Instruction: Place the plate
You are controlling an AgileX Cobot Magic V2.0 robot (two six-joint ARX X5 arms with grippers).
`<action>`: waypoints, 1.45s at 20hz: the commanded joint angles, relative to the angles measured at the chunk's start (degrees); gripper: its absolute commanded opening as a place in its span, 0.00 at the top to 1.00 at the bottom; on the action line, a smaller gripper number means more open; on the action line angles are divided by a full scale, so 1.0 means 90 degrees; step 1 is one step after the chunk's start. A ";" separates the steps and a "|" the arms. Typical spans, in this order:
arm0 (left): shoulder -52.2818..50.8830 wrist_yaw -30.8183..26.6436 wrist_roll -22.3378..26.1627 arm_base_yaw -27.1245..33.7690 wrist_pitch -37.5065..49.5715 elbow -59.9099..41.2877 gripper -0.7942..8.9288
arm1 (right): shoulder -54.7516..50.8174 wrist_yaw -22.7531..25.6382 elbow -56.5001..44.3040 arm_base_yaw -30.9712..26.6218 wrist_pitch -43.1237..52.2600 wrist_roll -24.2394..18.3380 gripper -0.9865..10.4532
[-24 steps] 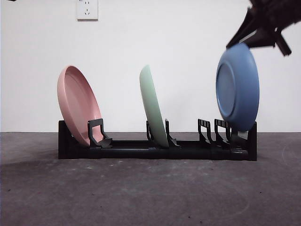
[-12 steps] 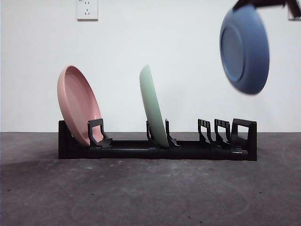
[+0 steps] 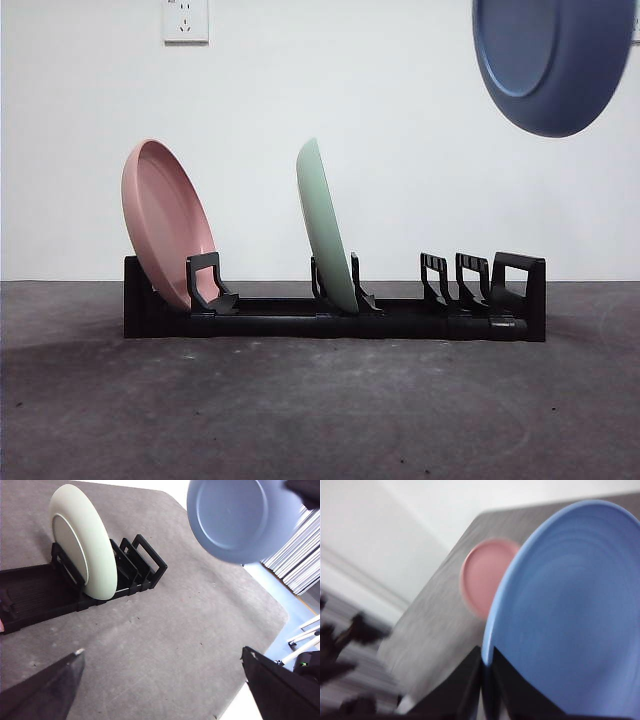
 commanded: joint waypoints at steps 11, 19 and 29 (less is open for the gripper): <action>-0.0121 0.0029 0.0002 -0.0073 -0.0066 0.0117 0.40 | -0.0673 0.2518 0.0107 0.2438 -0.2045 -0.0935 0.91; -0.0432 0.0029 0.0000 -0.0073 -0.0075 0.0117 0.40 | -0.0199 0.4884 -0.0634 0.5098 -0.1311 -0.0068 0.91; -0.0733 0.0027 0.0002 -0.0073 -0.0308 0.0117 0.40 | 0.2409 0.6516 -0.1088 0.6875 0.0449 -0.0442 0.91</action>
